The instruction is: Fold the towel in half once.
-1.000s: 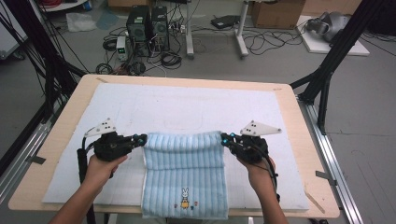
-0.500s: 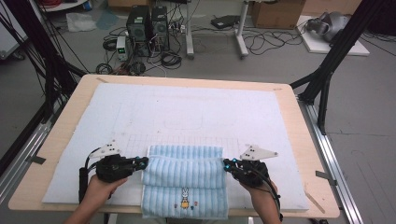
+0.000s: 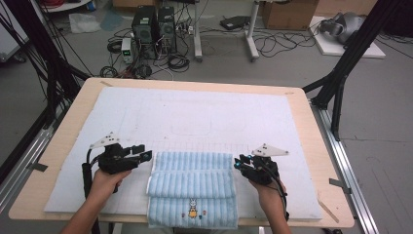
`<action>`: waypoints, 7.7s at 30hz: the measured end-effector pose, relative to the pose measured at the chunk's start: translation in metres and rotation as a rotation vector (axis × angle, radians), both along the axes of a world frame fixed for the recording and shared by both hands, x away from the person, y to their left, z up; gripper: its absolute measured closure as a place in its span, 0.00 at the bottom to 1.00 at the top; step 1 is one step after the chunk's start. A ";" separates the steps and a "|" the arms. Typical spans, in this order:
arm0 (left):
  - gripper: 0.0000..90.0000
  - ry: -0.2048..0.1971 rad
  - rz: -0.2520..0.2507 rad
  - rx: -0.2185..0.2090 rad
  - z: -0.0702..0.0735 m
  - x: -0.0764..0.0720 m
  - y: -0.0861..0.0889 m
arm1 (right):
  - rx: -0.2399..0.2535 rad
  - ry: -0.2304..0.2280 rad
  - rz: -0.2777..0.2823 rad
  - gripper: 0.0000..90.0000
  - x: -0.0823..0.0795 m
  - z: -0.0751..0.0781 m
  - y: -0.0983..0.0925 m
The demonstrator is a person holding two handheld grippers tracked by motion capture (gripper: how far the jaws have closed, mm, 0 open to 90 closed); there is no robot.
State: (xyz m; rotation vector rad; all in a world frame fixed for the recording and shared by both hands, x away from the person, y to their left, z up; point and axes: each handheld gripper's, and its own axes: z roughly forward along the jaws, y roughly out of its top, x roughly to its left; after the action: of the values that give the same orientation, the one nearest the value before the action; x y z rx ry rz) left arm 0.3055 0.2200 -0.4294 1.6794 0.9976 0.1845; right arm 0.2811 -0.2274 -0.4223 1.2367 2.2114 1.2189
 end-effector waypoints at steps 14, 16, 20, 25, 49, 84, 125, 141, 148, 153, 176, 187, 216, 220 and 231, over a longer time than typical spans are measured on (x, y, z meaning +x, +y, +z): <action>0.58 0.006 -0.014 0.057 -0.014 0.002 -0.004 | -0.029 0.113 0.029 0.84 0.012 -0.021 0.011; 0.58 0.010 -0.008 0.057 -0.015 0.002 -0.002 | -0.029 0.098 0.042 0.96 0.011 -0.020 0.012; 0.59 0.017 0.002 0.053 -0.016 0.003 0.000 | -0.037 0.053 0.049 0.98 0.009 -0.016 0.015; 0.60 0.014 0.002 0.058 -0.016 0.003 -0.002 | -0.022 0.026 0.035 0.98 0.012 -0.016 0.016; 0.70 0.081 -0.058 0.166 -0.019 0.003 -0.031 | 0.014 -0.029 -0.063 0.83 0.015 -0.015 0.008; 0.58 0.034 0.070 0.162 -0.020 0.017 -0.024 | 0.001 0.056 -0.017 0.74 0.020 -0.023 0.013; 0.96 0.029 0.033 0.250 -0.006 0.045 -0.044 | -0.015 0.063 0.018 0.96 0.045 -0.019 0.024; 0.96 -0.086 0.089 0.171 0.003 0.108 -0.042 | 0.000 -0.011 -0.105 0.96 0.116 0.004 0.028; 0.96 -0.102 0.095 0.169 0.011 0.124 -0.045 | 0.007 -0.053 -0.145 0.96 0.127 0.005 0.030; 0.83 -0.053 0.112 0.188 0.004 0.127 -0.046 | 0.011 -0.019 -0.166 0.94 0.132 -0.003 0.029; 0.94 -0.021 0.018 0.396 -0.012 0.107 -0.060 | 0.060 0.001 -0.140 0.67 0.105 0.009 0.008; 0.94 -0.051 0.041 0.306 -0.010 0.097 -0.049 | 0.029 0.063 -0.134 0.59 0.112 -0.003 0.017; 0.95 -0.096 -0.003 0.115 0.005 0.054 -0.031 | -0.026 -0.037 0.006 0.92 0.080 0.008 0.034; 0.95 -0.097 -0.017 0.107 0.004 0.043 -0.030 | 0.000 -0.045 0.006 0.92 0.068 0.009 0.029; 0.95 -0.106 -0.067 0.092 -0.001 0.013 -0.024 | 0.025 -0.068 0.053 0.92 0.031 0.003 0.020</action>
State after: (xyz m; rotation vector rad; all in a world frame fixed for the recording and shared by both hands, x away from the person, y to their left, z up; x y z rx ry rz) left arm 0.3187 0.1962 -0.4304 1.7654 0.8643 0.2761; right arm 0.3123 -0.2075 -0.4194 1.1360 2.1992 1.2929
